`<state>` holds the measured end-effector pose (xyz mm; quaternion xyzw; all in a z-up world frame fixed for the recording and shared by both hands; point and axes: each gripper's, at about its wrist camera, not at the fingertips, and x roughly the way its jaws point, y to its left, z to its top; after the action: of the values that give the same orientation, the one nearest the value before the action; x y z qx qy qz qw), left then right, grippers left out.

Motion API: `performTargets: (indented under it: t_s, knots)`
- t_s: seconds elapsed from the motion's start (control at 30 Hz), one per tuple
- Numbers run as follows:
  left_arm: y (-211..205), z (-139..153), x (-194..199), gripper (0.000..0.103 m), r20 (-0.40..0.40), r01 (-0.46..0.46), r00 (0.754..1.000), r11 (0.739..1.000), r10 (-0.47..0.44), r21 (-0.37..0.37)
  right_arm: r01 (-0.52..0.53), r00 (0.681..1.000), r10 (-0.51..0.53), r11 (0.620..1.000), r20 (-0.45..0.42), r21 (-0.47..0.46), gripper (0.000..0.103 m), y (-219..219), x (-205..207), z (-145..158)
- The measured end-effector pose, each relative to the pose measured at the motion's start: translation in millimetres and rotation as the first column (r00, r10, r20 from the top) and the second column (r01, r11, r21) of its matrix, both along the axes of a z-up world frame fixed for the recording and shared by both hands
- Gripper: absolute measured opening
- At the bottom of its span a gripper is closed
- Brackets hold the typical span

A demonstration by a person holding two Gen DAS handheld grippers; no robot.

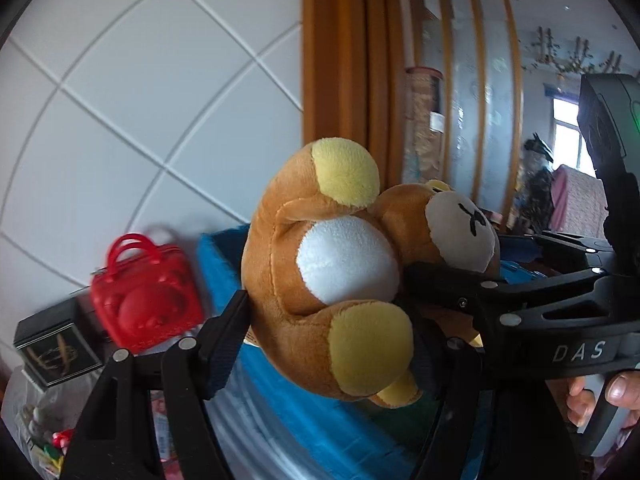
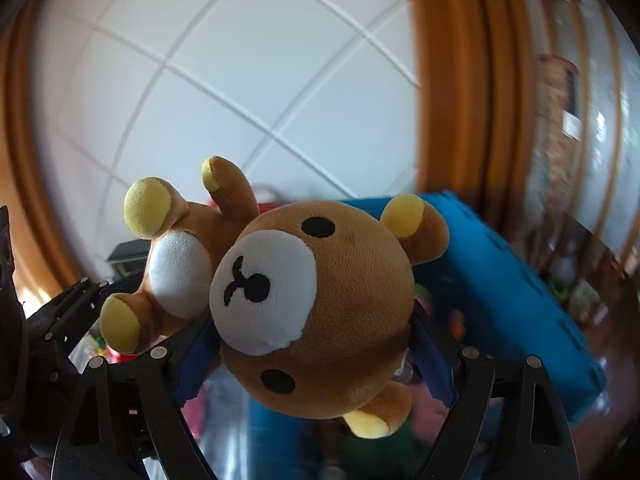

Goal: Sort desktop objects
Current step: 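Lift the brown bear plush with the right tool toward the blue bin, then drop the brown bear plush into the blue bin by opening the right tool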

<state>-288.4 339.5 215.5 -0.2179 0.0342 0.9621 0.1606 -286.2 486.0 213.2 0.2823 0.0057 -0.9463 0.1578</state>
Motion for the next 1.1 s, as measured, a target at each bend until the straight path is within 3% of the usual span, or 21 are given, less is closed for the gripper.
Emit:
performTargets:
  t_s: [0.2,0.43,0.5,0.73,0.87,1.0,1.1]
  knots:
    - [81,-23,-33,0.071,0.1,0.052,0.994,0.998,-0.048,-0.041,0.05,0.997,-0.049,0.999,0.066,-0.018,0.087,59,-30,-31]
    - [122,-40,-47,0.071,0.157,0.046,0.987,0.993,-0.028,-0.108,0.06,0.992,-0.053,0.996,0.113,-0.058,0.088,113,-47,-55]
    - [129,-40,-51,0.071,0.165,0.023,0.986,0.991,0.0,-0.135,0.064,0.992,-0.057,0.996,0.112,-0.061,0.084,121,-53,-60]
    - [125,-39,-45,0.071,0.149,-0.04,0.987,0.989,0.062,-0.145,0.09,0.993,-0.086,0.995,0.084,-0.036,0.083,130,-57,-64]
    - [114,-34,-33,0.071,0.12,-0.087,0.987,0.987,0.104,-0.135,0.125,0.99,-0.124,0.992,0.066,-0.013,0.103,128,-50,-65]
    - [88,-26,-13,0.08,0.052,-0.192,0.979,0.977,0.197,-0.097,0.148,0.989,-0.147,0.989,0.027,-0.019,0.103,122,-36,-58]
    - [60,-24,2,0.08,0.018,-0.296,0.954,0.952,0.298,-0.075,0.128,0.992,-0.128,0.991,-0.017,-0.031,0.103,107,-23,-48]
